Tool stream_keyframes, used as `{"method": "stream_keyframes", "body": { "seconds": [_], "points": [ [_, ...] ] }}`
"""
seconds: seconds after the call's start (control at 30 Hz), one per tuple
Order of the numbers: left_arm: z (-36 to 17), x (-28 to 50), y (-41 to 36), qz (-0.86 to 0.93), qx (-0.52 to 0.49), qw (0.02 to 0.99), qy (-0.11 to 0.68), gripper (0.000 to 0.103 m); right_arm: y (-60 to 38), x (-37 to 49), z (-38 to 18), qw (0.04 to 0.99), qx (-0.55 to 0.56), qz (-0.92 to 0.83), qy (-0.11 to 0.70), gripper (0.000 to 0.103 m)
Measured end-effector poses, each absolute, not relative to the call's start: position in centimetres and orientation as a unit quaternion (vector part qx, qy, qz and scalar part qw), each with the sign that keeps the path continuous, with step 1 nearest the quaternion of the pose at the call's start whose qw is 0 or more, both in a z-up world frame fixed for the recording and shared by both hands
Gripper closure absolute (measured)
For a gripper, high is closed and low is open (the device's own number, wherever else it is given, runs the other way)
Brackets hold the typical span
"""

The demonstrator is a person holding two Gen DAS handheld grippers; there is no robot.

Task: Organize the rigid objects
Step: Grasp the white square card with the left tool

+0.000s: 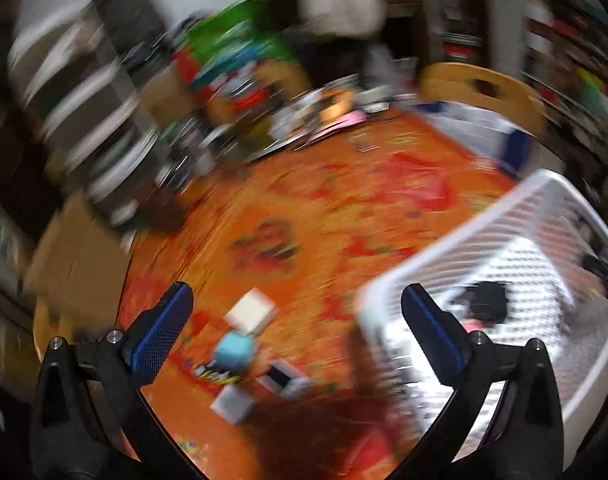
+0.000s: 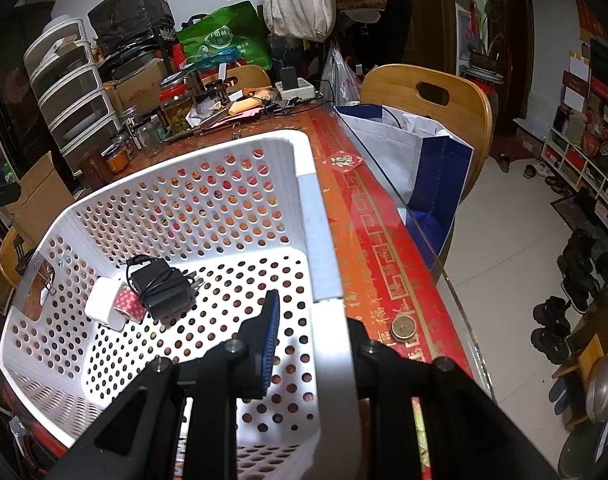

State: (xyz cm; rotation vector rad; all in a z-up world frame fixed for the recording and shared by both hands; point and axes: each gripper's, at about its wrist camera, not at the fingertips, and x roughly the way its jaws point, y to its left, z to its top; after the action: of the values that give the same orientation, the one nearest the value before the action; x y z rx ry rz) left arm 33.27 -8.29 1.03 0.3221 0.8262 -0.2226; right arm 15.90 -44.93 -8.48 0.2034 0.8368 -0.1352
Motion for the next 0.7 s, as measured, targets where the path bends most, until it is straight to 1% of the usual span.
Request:
{"method": "stream_keyframes", "body": {
  "seconds": [0.1,0.17,0.23,0.3,0.33,0.5,0.53,0.6,0.63,0.7],
  "points": [
    [-2.7,37.9,-2.9,-0.074,0.099,0.886,0.448,0.000,-44.9,15.9,-8.5,0.906,0.097,-0.066,0.406,0.082],
    [-6.1,40.9,-1.3,-0.055,0.096,0.869,0.481,0.000,-44.9,16.0,-8.5,0.906,0.097,-0.067,0.407,0.082],
    [-9.5,43.5,-0.7,-0.047,0.099,0.850,0.515,0.000,-44.9,16.0,-8.5,0.906,0.098,-0.067,0.407,0.082],
    [-12.4,44.9,-0.7,-0.047,0.094,0.836,0.538,0.003,-44.8,15.9,-8.5,0.905,0.099,-0.068,0.407,0.082],
    [-13.6,45.8,-0.9,-0.049,0.087,0.831,0.548,0.006,-44.8,15.9,-8.6,0.905,0.100,-0.068,0.407,0.082],
    [-16.5,47.5,-1.3,-0.052,0.058,0.819,0.568,0.013,-44.8,15.9,-8.6,0.904,0.098,-0.070,0.409,0.082],
    [-17.0,47.6,-1.5,-0.049,0.054,0.816,0.573,0.023,-44.8,15.9,-8.6,0.904,0.098,-0.070,0.409,0.082],
    [-17.5,47.8,-1.3,-0.058,0.027,0.814,0.577,0.033,-44.8,15.9,-8.6,0.905,0.097,-0.069,0.409,0.082],
    [-17.5,47.8,-1.1,-0.058,0.015,0.814,0.578,0.042,-44.8,15.9,-8.6,0.905,0.097,-0.069,0.409,0.082],
    [-17.4,47.8,-1.1,-0.051,0.016,0.816,0.575,0.042,-44.8,15.9,-8.6,0.905,0.097,-0.070,0.409,0.082]
  ]
}}
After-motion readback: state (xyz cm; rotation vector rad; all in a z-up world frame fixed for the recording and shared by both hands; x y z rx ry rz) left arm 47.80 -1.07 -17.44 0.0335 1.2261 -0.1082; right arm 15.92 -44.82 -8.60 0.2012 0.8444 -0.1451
